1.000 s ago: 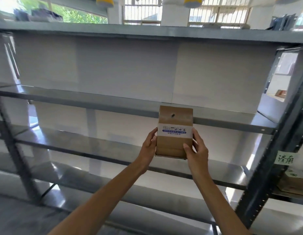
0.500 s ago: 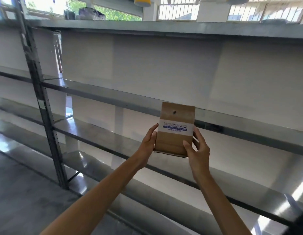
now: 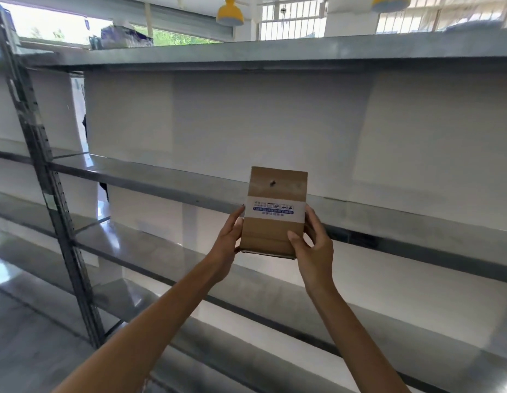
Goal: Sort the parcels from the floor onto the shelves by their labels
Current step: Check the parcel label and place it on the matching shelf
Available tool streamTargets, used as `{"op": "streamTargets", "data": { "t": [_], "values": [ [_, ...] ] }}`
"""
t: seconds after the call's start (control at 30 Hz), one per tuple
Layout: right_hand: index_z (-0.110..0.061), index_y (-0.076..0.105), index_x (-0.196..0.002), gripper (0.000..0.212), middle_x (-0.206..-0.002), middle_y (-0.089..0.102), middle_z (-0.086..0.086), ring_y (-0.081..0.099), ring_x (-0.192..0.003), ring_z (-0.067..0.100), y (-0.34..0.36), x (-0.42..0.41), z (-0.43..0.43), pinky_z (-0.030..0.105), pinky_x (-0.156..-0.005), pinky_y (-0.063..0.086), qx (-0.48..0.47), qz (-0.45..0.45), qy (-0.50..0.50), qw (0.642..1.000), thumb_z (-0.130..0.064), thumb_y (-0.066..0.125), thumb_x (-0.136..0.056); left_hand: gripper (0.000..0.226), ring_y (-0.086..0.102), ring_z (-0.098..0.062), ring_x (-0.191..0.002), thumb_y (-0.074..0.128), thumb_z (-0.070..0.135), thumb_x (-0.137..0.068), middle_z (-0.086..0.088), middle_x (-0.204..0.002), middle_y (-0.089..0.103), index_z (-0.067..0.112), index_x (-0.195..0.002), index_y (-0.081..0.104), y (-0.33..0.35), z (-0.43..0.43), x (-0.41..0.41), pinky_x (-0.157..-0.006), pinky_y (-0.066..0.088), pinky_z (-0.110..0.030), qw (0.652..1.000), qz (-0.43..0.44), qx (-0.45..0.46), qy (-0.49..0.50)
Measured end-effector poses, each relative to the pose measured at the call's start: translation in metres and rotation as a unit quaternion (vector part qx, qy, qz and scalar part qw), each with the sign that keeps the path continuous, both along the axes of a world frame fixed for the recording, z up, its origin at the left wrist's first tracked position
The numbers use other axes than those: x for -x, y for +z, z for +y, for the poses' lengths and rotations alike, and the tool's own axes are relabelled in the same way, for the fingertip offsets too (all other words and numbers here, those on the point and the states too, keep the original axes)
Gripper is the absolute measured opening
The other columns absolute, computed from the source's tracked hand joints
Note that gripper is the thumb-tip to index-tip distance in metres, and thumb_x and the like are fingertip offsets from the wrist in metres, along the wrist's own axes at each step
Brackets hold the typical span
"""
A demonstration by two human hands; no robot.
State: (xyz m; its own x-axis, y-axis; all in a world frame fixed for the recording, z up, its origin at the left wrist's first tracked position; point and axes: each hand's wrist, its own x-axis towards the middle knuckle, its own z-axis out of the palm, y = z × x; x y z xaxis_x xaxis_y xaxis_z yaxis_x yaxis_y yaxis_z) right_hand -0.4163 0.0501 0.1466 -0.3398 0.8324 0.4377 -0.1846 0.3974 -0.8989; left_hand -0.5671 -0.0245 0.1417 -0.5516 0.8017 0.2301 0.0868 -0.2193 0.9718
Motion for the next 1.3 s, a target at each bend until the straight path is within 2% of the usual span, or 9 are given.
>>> {"op": "streamTargets", "data": {
  "t": [0.27, 0.4, 0.57, 0.7, 0.8, 0.9, 1.0, 1.17, 1.3],
  "values": [
    [-0.032, 0.040, -0.141, 0.063, -0.137, 0.052, -0.002, 0.050, -0.124, 0.018, 0.011, 0.040, 0.020, 0.048, -0.100, 0.048, 0.003, 0.009, -0.025, 1.000, -0.012, 0.064, -0.087, 0.056, 0.046, -0.029, -0.127, 0.047, 0.038, -0.090, -0.007, -0.139, 0.048, 0.025, -0.143, 0.033, 0.012, 0.024, 0.052, -0.105, 0.039, -0.052, 0.999, -0.042, -0.018, -0.024],
    [-0.026, 0.040, -0.141, 0.059, -0.136, 0.053, -0.005, 0.052, -0.122, 0.012, 0.018, 0.065, 0.015, 0.033, -0.097, 0.051, -0.015, 0.038, -0.030, 0.999, -0.010, 0.061, -0.089, 0.065, 0.049, -0.027, -0.122, 0.056, 0.036, -0.087, -0.012, -0.135, 0.049, 0.018, -0.143, 0.029, 0.021, 0.032, 0.093, -0.098, 0.042, -0.041, 0.996, -0.054, -0.018, -0.071],
    [-0.023, 0.041, -0.139, 0.056, -0.129, 0.053, -0.010, 0.055, -0.112, 0.002, 0.026, 0.108, -0.004, 0.019, -0.092, 0.048, -0.010, 0.063, -0.050, 0.997, -0.007, 0.059, -0.089, 0.058, 0.055, -0.012, -0.078, 0.054, 0.042, -0.087, 0.013, -0.078, 0.066, 0.012, -0.135, 0.045, 0.040, 0.027, 0.143, -0.069, 0.041, -0.030, 0.984, -0.001, -0.009, -0.176],
    [-0.025, 0.038, -0.143, 0.056, -0.135, 0.049, -0.011, 0.049, -0.121, 0.006, 0.034, 0.135, -0.019, 0.031, -0.101, 0.046, -0.020, 0.044, -0.073, 0.996, -0.014, 0.057, -0.091, 0.100, 0.054, -0.023, -0.110, 0.077, 0.062, -0.054, -0.005, -0.128, 0.055, 0.020, -0.136, 0.037, 0.052, 0.022, 0.176, -0.073, 0.054, -0.031, 0.980, -0.031, 0.014, -0.195],
    [-0.029, 0.030, -0.145, 0.063, -0.138, 0.040, -0.014, 0.042, -0.122, 0.003, 0.043, 0.156, -0.035, 0.032, -0.104, 0.044, -0.066, -0.027, -0.102, 0.992, -0.034, 0.057, -0.089, 0.080, 0.057, -0.023, -0.104, 0.066, 0.048, -0.068, -0.012, -0.134, 0.050, 0.018, -0.134, 0.033, 0.056, 0.020, 0.186, -0.072, 0.057, -0.033, 0.985, -0.024, 0.021, -0.168],
    [-0.034, 0.008, -0.149, 0.100, -0.151, 0.021, -0.008, 0.030, -0.135, 0.014, 0.047, 0.179, -0.040, 0.040, -0.109, 0.039, -0.088, -0.142, -0.158, 0.973, -0.075, 0.052, -0.069, 0.081, 0.057, -0.025, -0.111, 0.065, 0.051, -0.065, -0.008, -0.133, 0.051, 0.019, -0.131, 0.031, 0.061, 0.016, 0.185, -0.088, 0.055, -0.042, 0.993, 0.007, 0.016, -0.119],
    [-0.036, 0.003, -0.148, 0.121, -0.153, 0.016, -0.006, 0.026, -0.140, 0.021, 0.045, 0.190, -0.037, 0.049, -0.108, 0.040, -0.063, -0.160, -0.194, 0.966, -0.089, 0.049, -0.050, 0.070, 0.056, -0.019, -0.105, 0.070, 0.037, -0.076, 0.001, -0.122, 0.048, 0.020, -0.130, 0.028, 0.065, 0.012, 0.179, -0.071, 0.055, -0.023, 0.995, 0.064, -0.012, -0.075],
    [-0.035, 0.015, -0.147, 0.098, -0.150, 0.026, -0.006, 0.033, -0.135, 0.015, 0.053, 0.184, -0.037, 0.048, -0.104, 0.045, -0.045, -0.086, -0.165, 0.982, -0.058, 0.069, -0.068, 0.062, 0.058, -0.011, -0.097, 0.072, 0.030, -0.076, 0.007, -0.114, 0.048, 0.024, -0.122, 0.031, 0.076, 0.010, 0.178, -0.061, 0.055, -0.015, 0.987, 0.135, -0.047, -0.071],
    [-0.038, 0.028, -0.142, 0.078, -0.146, 0.036, -0.006, 0.040, -0.131, 0.017, 0.058, 0.174, -0.037, 0.050, -0.099, 0.048, -0.029, 0.003, -0.112, 0.993, -0.025, 0.073, -0.079, 0.066, 0.065, -0.018, -0.101, 0.074, 0.045, -0.070, -0.003, -0.122, 0.060, 0.024, -0.124, 0.042, 0.080, 0.010, 0.184, -0.074, 0.059, -0.031, 0.983, 0.052, -0.027, -0.175]
  ]
}}
